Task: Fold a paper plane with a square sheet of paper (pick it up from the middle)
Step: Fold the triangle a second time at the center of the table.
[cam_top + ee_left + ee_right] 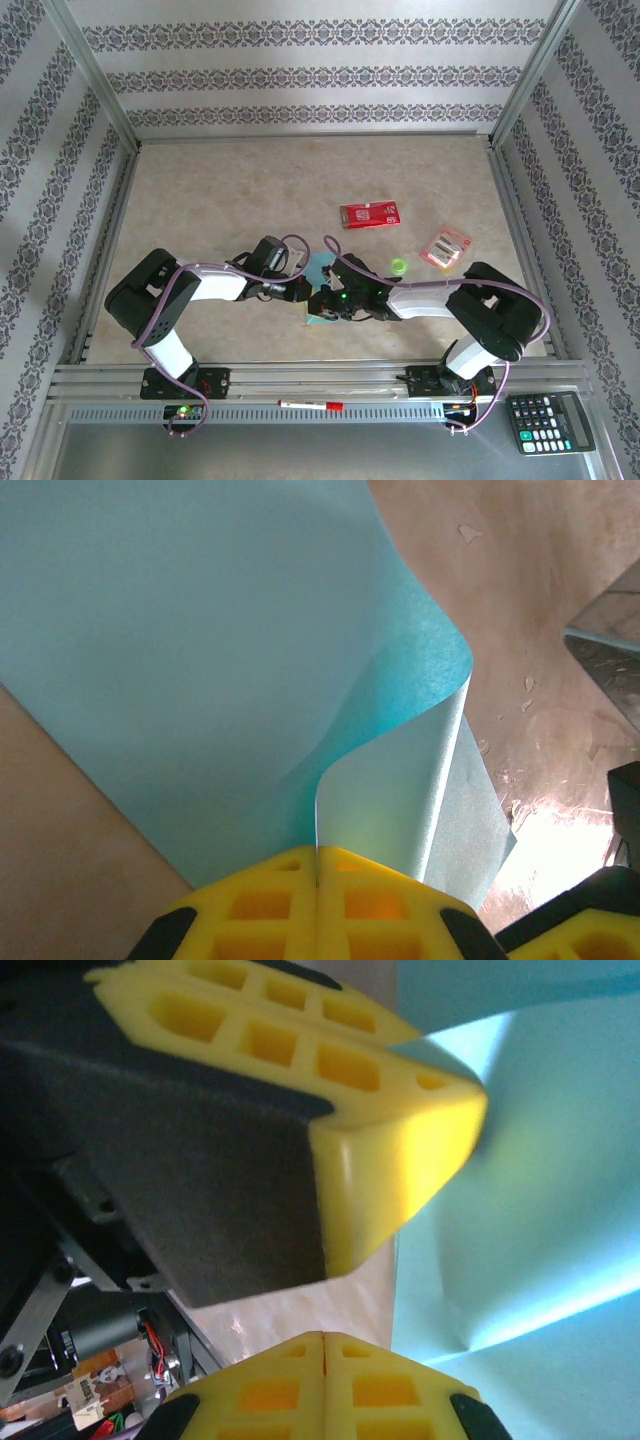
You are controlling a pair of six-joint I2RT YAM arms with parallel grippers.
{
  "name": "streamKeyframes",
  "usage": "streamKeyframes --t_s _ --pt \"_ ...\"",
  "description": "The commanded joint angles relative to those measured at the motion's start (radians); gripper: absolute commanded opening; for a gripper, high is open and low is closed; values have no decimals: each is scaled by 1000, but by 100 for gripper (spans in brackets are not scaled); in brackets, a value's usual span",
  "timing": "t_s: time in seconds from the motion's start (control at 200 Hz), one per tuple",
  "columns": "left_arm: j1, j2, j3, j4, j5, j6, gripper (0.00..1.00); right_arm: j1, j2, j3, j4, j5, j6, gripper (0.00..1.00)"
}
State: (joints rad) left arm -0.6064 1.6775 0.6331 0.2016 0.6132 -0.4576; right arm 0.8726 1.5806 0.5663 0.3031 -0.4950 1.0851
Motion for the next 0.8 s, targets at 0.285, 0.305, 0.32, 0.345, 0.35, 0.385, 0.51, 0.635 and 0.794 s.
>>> streamKeyframes --t_s 0.285,0.305,0.32,0.345,0.35,0.385,0.51,0.635,0.794 --pt "9 51 -23 -125 -88 -4 0 -1 93 27 9 -11 -24 0" --pt "10 51 -24 -128 -90 -4 0 0 93 22 10 -11 -23 0" --pt "10 51 -24 -129 -90 -4 0 1 95 20 12 -12 -22 0" --pt "9 49 -23 -129 -93 -4 0 3 97 16 15 -13 -21 0" --pt "9 49 -23 -130 -93 -4 0 3 97 14 16 -13 -20 0" --pt "10 49 -24 -130 -93 -3 0 7 100 8 21 -14 -14 0" --pt "10 53 -24 -129 -93 -2 0 27 99 -16 39 -10 8 0" --pt "10 54 -24 -131 -95 0 0 38 82 -43 48 2 22 0" --pt "10 55 -22 -130 -97 -1 0 62 83 -44 48 -7 25 0"
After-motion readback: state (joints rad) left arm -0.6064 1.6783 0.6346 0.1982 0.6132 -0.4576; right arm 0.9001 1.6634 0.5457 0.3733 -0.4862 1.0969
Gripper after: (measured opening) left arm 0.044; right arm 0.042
